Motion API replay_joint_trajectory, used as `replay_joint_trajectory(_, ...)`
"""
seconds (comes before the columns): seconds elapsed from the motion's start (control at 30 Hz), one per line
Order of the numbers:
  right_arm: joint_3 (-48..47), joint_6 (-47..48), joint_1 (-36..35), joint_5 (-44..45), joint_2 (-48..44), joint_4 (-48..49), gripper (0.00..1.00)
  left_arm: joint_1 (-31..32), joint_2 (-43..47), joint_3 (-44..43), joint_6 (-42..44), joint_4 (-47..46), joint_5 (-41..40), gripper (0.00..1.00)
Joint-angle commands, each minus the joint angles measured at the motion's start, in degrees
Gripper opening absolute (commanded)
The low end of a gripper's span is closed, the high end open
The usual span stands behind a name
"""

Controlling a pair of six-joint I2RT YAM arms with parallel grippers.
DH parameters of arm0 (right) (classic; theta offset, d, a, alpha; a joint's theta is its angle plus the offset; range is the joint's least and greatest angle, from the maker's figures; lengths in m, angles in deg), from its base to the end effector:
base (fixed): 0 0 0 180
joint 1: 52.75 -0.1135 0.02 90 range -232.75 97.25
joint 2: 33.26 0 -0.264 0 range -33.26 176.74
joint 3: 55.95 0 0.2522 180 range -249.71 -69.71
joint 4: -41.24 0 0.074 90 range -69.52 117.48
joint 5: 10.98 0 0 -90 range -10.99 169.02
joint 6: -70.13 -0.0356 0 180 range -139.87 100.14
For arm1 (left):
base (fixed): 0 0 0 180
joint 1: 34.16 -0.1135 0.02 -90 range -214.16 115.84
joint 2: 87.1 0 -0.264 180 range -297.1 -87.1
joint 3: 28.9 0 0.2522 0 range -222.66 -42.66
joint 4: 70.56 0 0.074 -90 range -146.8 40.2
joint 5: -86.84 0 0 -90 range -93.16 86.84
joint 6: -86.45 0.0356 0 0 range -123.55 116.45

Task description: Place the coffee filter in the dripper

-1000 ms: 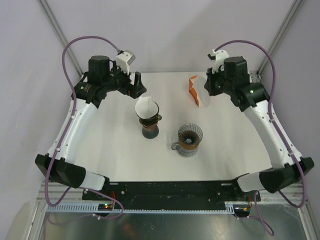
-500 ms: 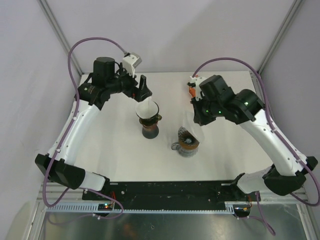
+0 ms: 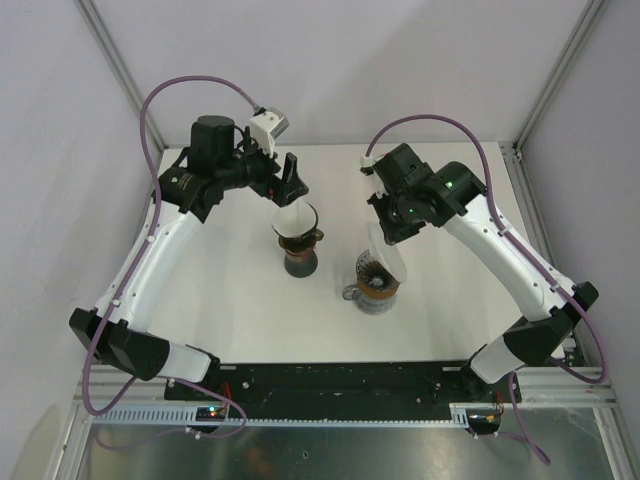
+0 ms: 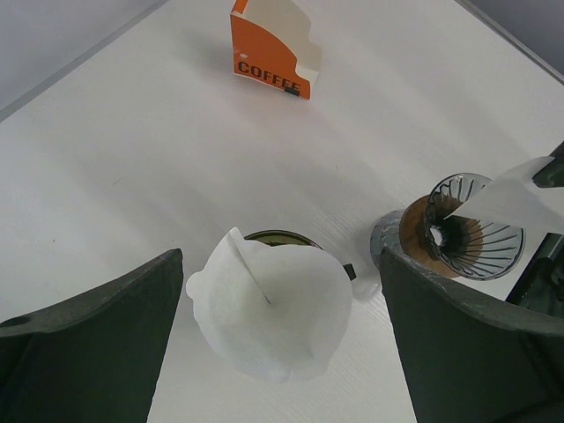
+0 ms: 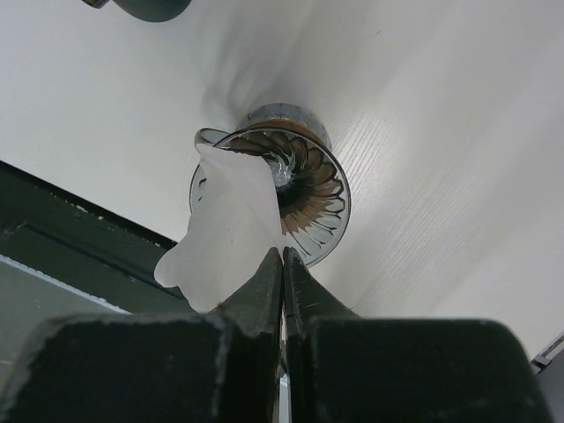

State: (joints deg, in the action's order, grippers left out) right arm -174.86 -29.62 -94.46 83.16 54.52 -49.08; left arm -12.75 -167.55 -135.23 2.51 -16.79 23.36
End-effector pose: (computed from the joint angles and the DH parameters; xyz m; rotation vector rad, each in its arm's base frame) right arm 0.2120 0.1855 0.4136 -0.6955 2.5234 0.2279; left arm 0.2704 -0.1231 0.4344 0.7664 1.9149 -0.6411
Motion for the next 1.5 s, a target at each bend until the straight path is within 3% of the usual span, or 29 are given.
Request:
replay_joint_trajectory(0.0,0.2,1.9,1.3,-1.8,0.7,-8.3,0.00,0.5,2.1,0.5,1.2,-1.1,-0.6,0.96)
replay_joint_trajectory(0.4,8.6,2.4,3.5,-6.5,1.5,-5.1,0.00,1.0,0.7,-0.3,1.2,-1.1,-0.5,0.96)
replay_joint_trajectory(0.8,7.3,4.5,2.1,-5.0,7.4,-3.3,0.06,1.4,0.3,-0.4,1.7,-1.1,-1.0,0.96)
replay_joint_trajectory(1.23,2.4,5.1,1.5,1.9,6.7,-2.4,0.42,1.4,-0.6,-0.6,2.2,-1.1,-1.0,0.96)
replay_joint_trajectory(1.47,0.1,5.2,1.5,4.7,5.9,-4.2,0.49,1.6,-0.9,-0.8,2.4,-1.0,-1.2,0.96)
